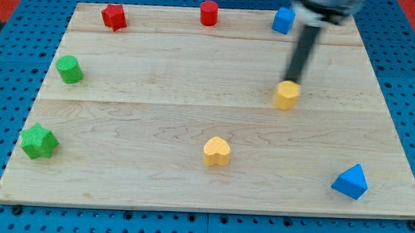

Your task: Move the yellow hexagon diagonally to the yellow heart

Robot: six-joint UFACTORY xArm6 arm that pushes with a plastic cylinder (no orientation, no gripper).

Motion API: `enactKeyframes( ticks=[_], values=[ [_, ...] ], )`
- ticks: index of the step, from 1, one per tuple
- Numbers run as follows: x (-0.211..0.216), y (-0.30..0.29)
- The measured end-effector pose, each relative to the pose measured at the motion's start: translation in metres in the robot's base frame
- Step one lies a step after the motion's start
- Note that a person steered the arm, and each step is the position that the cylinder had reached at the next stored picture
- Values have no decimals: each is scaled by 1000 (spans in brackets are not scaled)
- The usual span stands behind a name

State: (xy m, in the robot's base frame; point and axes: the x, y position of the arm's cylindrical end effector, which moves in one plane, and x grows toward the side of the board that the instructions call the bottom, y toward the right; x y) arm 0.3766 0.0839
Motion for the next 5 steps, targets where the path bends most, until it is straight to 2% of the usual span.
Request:
enactKeyframes(
  ticks=[1,2,3,4,5],
  values=[
    [-2,28],
    [14,101],
    [26,11],
    [20,-58],
    [36,13]
  ],
)
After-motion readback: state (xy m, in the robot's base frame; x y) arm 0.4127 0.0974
